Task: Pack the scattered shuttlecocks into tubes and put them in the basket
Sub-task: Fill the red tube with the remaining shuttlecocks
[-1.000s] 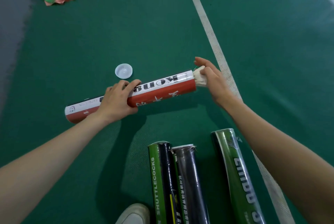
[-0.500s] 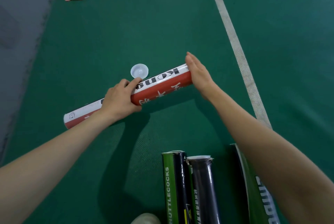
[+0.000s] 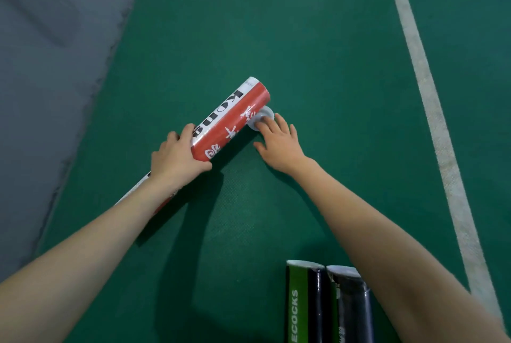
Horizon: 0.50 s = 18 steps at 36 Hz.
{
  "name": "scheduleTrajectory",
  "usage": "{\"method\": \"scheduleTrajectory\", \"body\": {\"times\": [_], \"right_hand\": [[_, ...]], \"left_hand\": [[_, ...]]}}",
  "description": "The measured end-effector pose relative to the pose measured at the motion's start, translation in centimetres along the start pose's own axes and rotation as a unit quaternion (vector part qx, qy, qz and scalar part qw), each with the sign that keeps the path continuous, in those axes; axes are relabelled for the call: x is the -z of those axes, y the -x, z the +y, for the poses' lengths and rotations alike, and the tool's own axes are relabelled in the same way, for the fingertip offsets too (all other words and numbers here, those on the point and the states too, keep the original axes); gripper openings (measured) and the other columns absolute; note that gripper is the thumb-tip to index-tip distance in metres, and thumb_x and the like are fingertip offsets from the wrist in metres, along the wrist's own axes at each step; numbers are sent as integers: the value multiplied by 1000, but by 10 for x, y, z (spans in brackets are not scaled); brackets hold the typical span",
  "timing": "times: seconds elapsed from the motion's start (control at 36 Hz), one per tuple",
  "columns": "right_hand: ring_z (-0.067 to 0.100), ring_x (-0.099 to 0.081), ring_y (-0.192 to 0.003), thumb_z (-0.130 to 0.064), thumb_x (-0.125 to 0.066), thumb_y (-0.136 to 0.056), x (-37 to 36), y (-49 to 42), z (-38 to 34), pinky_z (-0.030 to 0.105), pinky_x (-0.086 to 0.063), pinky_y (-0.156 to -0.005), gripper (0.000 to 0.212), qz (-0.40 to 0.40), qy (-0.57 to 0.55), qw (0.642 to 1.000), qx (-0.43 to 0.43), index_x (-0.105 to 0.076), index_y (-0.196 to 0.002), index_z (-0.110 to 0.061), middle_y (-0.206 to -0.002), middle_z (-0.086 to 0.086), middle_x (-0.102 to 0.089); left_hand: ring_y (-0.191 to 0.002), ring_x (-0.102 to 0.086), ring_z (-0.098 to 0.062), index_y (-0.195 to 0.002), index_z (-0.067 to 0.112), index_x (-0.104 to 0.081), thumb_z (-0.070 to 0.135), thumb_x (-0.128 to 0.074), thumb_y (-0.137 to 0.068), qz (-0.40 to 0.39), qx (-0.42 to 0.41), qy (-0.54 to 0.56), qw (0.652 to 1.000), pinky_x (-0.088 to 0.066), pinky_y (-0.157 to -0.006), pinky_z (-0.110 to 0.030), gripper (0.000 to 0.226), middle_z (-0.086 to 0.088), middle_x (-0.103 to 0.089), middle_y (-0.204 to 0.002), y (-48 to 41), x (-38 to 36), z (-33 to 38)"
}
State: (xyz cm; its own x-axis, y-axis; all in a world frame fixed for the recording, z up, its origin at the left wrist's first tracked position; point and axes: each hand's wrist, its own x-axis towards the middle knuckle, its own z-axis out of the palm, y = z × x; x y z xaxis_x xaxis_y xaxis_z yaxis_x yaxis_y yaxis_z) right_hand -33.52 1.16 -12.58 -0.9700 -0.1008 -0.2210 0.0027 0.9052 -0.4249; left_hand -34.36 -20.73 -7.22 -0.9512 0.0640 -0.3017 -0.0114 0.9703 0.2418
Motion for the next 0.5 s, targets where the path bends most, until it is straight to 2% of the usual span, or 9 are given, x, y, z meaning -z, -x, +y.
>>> {"method": "scheduleTrajectory", "body": {"times": [0.06, 0.11, 0.19, 0.28, 0.36, 0.42, 0.5], "right_hand": [[28, 1, -147, -33, -40, -99, -3, -1, 3, 56, -2, -117, 54, -9, 56, 998, 2, -24, -148, -18, -159, 1, -10], [28, -3, -147, -32, -41, -99, -3, 1, 9, 55, -4, -117, 50, 23, 84, 996, -2, -33, -143, -12, -156, 6, -19], [29, -11, -145, -33, -46, -98, 2, 11, 23, 48, -7, -118, 41, 69, 101, 992, -19, -51, -127, -6, -147, 12, -32], [33, -11, -144, -29, -50, -97, 7, 32, 47, 45, -13, -117, 32, 78, 85, 993, -24, -55, -117, -4, -147, 17, -29], [35, -17, -140, -23, -50, -97, 17, 57, 72, 46, -30, -110, 22, 90, -1, 993, -74, -56, -104, -3, -149, 18, -26], [30, -29, -133, -23, -50, -97, 27, 74, 86, 37, -37, -98, 18, 114, -107, 979, -130, -53, -96, -5, -145, 12, -30], [15, -41, -116, -24, -50, -97, 51, 98, 101, 19, -28, -87, 19, 186, -228, 938, -181, -53, -91, -6, -127, 1, -41]], "left_hand": [[-98, -53, -29, -136, 29, -28, 42, -75, -65, -4, -4, -7, 1000, -47, -86, -43, 86, -8, -47, -113, 0, -1, -1], [-98, -52, -29, -136, 29, -29, 42, -75, -65, -6, -8, -11, 1000, -47, -86, -43, 86, -7, -47, -112, -1, -3, -1], [-98, -52, -29, -137, 29, -28, 43, -74, -64, -9, -19, -15, 1000, -46, -86, -42, 88, -7, -47, -113, 0, -8, 6], [-100, -52, -29, -138, 29, -27, 43, -74, -65, -11, -40, -18, 999, -45, -86, -41, 88, -7, -47, -114, 2, -11, 17], [-101, -52, -30, -139, 30, -27, 42, -75, -65, -13, -70, -23, 997, -45, -88, -42, 89, -7, -47, -116, 5, -13, 34], [-101, -51, -29, -140, 30, -27, 41, -75, -65, -14, -91, -22, 996, -44, -89, -42, 89, -7, -47, -114, 8, -15, 48], [-101, -51, -29, -139, 31, -27, 41, -75, -65, -12, -134, -27, 991, -44, -90, -42, 89, -6, -47, -112, 16, -19, 74]]}}
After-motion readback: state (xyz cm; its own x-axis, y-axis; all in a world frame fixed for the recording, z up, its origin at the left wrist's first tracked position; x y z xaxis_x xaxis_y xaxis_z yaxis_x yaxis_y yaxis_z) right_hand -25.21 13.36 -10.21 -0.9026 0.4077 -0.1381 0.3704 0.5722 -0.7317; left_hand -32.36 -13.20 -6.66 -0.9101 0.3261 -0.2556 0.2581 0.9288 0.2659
